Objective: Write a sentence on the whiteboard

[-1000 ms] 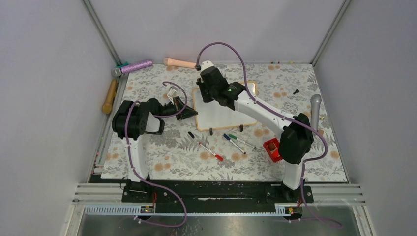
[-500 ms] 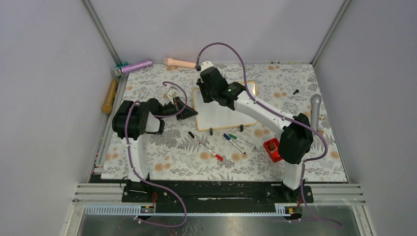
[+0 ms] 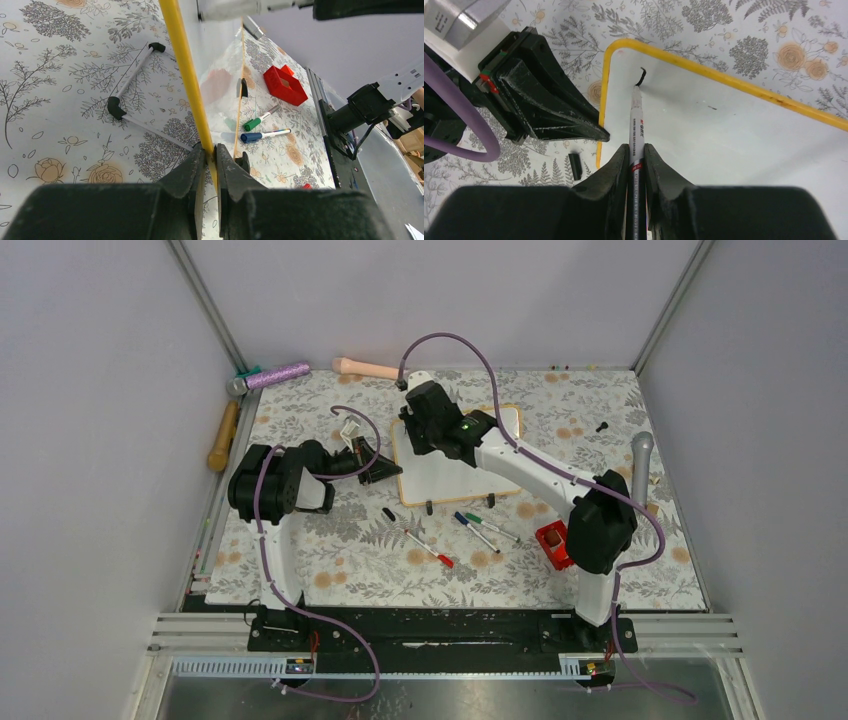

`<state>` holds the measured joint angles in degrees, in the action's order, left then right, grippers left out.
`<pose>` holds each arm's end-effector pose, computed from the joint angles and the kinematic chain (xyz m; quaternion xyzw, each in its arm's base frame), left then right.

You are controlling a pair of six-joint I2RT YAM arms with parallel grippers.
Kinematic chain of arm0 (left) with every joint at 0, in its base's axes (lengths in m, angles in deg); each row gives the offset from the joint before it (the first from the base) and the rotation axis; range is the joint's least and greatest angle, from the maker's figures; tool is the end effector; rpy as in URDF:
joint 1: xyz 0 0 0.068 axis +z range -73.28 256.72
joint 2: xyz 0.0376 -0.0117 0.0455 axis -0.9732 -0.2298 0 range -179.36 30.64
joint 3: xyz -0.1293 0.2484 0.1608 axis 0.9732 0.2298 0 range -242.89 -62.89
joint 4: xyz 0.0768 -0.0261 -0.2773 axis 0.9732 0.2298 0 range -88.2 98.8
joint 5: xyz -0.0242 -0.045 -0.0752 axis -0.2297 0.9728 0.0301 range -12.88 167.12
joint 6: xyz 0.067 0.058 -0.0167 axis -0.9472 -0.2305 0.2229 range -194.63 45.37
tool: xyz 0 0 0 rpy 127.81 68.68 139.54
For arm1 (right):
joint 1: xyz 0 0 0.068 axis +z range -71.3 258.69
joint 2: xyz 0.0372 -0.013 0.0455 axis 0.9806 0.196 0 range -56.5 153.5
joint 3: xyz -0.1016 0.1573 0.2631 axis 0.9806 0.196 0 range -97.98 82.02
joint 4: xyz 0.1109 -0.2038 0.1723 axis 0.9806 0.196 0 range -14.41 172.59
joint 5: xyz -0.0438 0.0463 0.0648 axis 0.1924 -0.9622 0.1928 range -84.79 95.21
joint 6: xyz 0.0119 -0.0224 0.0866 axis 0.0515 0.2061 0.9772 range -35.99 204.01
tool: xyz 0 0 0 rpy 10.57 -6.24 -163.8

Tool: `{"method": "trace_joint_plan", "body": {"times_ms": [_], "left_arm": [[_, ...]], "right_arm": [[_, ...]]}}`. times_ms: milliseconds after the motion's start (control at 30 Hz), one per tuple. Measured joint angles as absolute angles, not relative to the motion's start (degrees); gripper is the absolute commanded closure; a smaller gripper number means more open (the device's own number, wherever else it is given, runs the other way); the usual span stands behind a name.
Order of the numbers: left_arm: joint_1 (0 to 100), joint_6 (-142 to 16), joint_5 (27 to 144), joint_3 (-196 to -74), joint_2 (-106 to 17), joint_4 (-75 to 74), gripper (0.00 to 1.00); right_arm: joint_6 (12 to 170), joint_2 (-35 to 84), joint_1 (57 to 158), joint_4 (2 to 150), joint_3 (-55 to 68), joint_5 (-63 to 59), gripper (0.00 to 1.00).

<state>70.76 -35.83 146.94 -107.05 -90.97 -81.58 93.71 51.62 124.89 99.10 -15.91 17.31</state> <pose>0.3948 -0.1172 0.1382 0.2525 0.6468 -0.5862 0.4173 0.3761 0.3677 0.3391 -0.2274 0.8483 0.1378 0.4580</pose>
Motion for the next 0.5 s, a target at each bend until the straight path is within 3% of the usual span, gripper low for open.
{"method": "trace_joint_plan", "body": {"times_ms": [500], "left_arm": [[70.76, -36.02, 147.00, -107.05, -90.97, -81.49, 1.00]], "right_arm": [[95.30, 50.94, 125.44, 99.12, -12.02, 13.70, 1.00]]}}
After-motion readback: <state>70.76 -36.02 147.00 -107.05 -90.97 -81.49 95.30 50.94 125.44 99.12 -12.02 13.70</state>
